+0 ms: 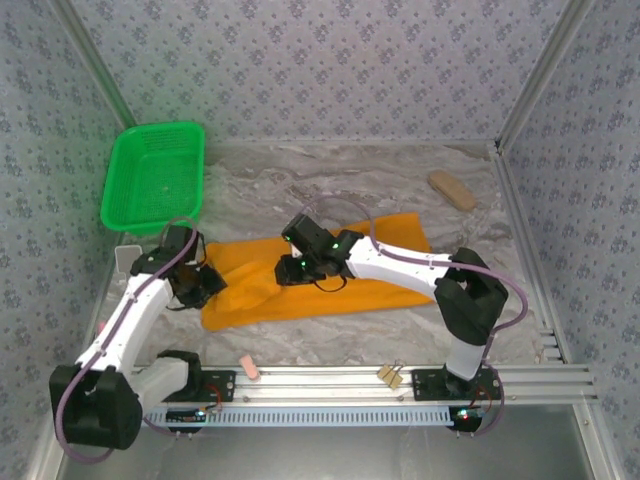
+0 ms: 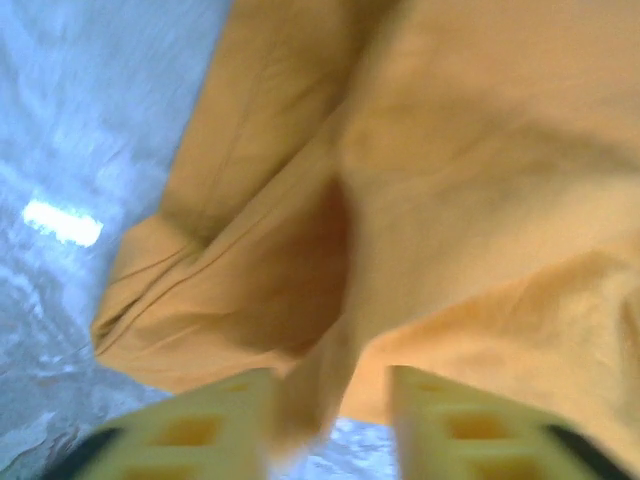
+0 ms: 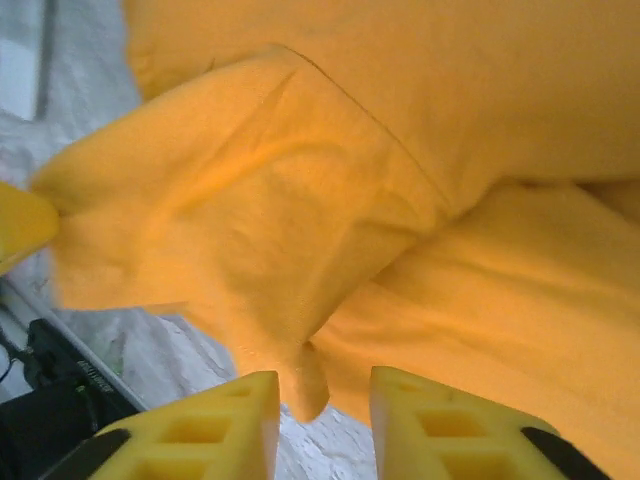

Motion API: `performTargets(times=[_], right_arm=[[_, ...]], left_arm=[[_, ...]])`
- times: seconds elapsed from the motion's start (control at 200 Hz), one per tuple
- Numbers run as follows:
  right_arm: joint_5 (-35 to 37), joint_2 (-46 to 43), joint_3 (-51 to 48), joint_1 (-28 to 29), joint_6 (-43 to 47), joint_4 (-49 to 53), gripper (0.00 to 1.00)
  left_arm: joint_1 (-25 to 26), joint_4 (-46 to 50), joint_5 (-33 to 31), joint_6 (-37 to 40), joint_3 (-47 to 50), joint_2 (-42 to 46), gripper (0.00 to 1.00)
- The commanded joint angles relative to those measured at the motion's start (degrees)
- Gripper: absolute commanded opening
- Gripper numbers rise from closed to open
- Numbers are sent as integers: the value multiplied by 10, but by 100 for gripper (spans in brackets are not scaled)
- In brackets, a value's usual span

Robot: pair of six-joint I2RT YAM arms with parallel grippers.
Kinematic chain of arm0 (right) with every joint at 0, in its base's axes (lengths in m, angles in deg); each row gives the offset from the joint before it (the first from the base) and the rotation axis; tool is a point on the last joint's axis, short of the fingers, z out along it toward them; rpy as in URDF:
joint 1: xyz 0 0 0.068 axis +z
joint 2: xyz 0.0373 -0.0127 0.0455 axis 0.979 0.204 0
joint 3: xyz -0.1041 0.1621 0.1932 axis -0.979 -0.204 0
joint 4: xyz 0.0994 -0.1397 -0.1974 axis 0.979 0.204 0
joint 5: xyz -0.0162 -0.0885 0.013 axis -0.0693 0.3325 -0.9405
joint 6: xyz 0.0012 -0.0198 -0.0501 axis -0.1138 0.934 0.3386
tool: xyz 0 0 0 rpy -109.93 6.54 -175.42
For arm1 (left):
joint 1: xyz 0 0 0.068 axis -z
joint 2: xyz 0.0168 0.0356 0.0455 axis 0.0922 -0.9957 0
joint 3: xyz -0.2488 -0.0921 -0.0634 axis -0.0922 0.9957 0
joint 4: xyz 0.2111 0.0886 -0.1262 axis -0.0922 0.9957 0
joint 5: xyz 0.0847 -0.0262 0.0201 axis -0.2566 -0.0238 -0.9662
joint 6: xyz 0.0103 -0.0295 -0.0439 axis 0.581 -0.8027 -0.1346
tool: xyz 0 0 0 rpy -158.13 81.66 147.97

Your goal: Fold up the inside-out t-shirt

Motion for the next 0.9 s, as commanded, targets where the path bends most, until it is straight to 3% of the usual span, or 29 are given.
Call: performTargets(times=[0.0,0.145,0.27,0.46,0.625,0.725,0.894], right_arm=[[99,-52,-21,-22,-7,23,37],[183,-108,-80,-109,10,67,41],[201,-115,-119,-230,29,98,42],[97,-94,-147,-409,48,65,41],[99,-58,-139,-459,47,75,41],[127,-50,-161,-468,28,49,41],[97,-23,-158,-479,14,16,34]], left_arm=[[-9,-28,40,-10,31,-19,57],[-8,22,-14,1,8,5,58],[24,-1,3,-1,4,18,58],[161,-38,-71,-28,-62,-44,57],[210,-99,-87,-73,-71,-117,58],[215,-119,-95,-94,-51,-153,57],[215,-116,-112,-101,-28,-173,57]])
